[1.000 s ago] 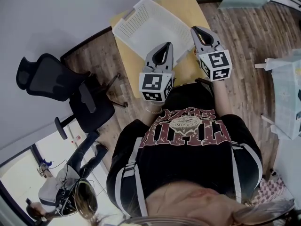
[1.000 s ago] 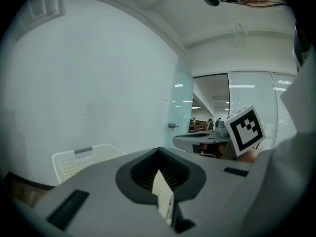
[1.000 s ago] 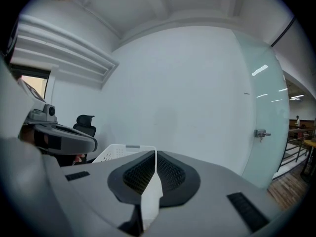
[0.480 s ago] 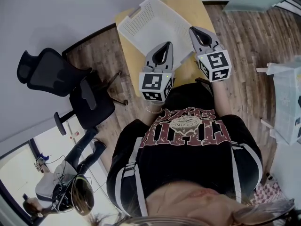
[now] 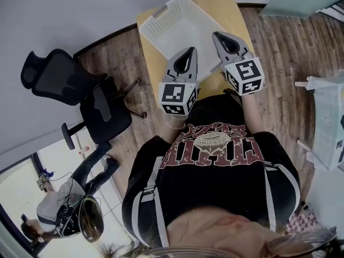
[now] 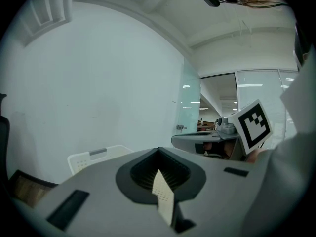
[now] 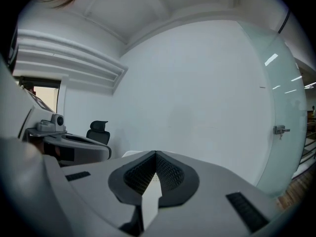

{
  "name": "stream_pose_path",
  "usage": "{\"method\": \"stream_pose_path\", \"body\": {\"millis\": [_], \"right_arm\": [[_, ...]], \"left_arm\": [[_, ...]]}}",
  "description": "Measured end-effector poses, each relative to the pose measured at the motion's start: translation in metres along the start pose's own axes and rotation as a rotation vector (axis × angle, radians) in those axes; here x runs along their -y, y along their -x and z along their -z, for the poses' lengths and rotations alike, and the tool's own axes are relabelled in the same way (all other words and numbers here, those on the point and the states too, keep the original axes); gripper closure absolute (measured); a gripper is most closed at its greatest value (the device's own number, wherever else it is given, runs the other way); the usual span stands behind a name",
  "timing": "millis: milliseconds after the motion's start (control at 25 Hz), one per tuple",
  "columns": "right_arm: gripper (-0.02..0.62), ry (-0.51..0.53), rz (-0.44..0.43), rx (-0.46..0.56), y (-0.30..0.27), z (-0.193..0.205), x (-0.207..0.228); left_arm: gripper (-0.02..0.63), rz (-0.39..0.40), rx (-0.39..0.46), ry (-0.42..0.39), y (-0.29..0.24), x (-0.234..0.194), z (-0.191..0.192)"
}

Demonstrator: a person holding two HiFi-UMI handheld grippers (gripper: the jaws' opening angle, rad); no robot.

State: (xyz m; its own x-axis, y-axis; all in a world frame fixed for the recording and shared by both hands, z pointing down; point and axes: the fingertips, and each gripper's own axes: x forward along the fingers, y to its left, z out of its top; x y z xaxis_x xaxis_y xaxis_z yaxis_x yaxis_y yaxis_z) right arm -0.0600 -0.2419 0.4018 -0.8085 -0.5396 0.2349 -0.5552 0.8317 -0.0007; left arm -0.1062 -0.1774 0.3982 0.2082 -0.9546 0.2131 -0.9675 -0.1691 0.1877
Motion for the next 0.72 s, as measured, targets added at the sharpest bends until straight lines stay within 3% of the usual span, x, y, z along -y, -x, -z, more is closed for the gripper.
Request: {"method": "stream_pose_path", "body": {"millis": [720], "right_arm": [[0.578, 0.011, -0.088, 0.011, -0.003, -0.007, -0.031]], "left_arm": [[0.560, -0.038, 0.005, 0.005, 0.010, -0.009, -0.001]]}}
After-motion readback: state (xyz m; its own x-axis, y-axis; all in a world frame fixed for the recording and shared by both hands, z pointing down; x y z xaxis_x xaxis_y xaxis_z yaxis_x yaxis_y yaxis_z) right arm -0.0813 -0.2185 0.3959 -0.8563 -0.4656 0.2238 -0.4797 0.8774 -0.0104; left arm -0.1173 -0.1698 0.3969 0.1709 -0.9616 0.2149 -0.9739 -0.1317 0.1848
